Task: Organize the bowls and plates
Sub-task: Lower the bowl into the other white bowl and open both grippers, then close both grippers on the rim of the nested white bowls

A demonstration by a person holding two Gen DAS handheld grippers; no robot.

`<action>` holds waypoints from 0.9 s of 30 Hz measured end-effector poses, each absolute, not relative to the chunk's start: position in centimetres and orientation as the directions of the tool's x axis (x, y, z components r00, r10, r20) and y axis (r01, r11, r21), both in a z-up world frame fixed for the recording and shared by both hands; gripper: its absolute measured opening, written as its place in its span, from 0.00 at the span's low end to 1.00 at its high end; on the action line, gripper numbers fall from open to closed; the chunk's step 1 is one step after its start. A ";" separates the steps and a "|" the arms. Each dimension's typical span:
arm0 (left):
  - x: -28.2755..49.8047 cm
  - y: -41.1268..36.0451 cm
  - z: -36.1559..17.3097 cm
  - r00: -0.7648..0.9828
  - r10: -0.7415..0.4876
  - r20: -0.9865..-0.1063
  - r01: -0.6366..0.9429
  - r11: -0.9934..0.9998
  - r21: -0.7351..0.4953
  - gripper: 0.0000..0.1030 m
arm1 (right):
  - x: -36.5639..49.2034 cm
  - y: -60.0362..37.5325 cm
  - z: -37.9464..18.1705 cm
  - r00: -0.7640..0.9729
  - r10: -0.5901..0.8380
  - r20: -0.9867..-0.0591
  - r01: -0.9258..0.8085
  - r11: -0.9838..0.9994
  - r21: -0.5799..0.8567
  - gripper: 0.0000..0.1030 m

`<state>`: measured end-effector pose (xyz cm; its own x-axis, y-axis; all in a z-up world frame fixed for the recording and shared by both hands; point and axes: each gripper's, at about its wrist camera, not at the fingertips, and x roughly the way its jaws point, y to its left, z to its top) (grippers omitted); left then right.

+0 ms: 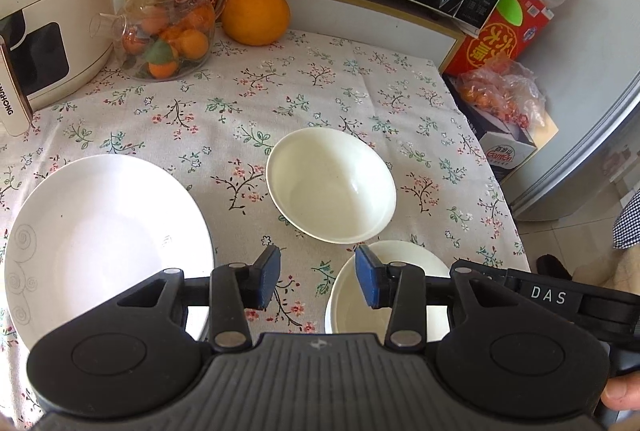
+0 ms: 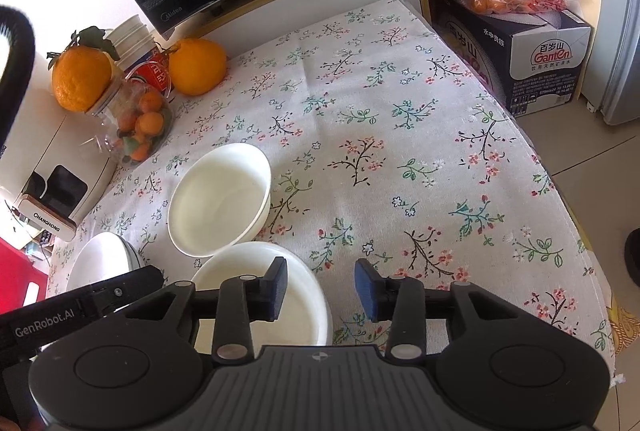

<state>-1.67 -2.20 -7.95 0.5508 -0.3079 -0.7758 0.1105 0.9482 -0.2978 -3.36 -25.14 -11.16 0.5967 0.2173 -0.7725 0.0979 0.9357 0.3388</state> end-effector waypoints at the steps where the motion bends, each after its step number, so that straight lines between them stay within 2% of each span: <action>1: -1.6 -2.1 -7.8 0.558 -0.304 -0.772 0.109 0.949 -0.294 0.38 | -3.3 -25.2 -11.2 0.597 0.211 -0.774 0.105 0.936 0.337 0.36; 3: -1.3 -1.9 -7.6 0.571 -0.293 -0.766 0.107 0.953 -0.285 0.41 | -3.1 -25.3 -11.2 0.600 0.198 -0.775 0.120 0.936 0.332 0.37; 5: -0.9 -1.7 -7.5 0.584 -0.281 -0.761 0.106 0.957 -0.272 0.50 | -2.9 -25.3 -11.1 0.610 0.195 -0.768 0.126 0.933 0.337 0.39; 6: -0.7 -1.6 -7.4 0.590 -0.276 -0.759 0.105 0.958 -0.266 0.51 | -2.7 -25.3 -11.1 0.614 0.195 -0.765 0.129 0.931 0.340 0.40; 9: 0.0 -1.4 -7.5 0.599 -0.258 -0.758 0.095 0.963 -0.253 0.53 | -2.3 -25.3 -11.1 0.617 0.184 -0.765 0.144 0.929 0.340 0.50; 15: 1.2 -0.4 -7.8 0.589 -0.262 -0.764 0.063 0.958 -0.279 0.54 | -1.5 -24.9 -11.3 0.626 0.161 -0.763 0.157 0.932 0.325 0.60; 17: 1.5 -0.3 -7.7 0.594 -0.269 -0.758 0.072 0.956 -0.283 0.59 | -1.2 -24.9 -11.3 0.631 0.160 -0.759 0.164 0.929 0.332 0.62; 27: 3.1 0.2 -8.1 0.584 -0.303 -0.753 0.091 0.946 -0.310 0.60 | -0.3 -25.3 -11.8 0.648 0.162 -0.744 0.207 0.903 0.377 0.63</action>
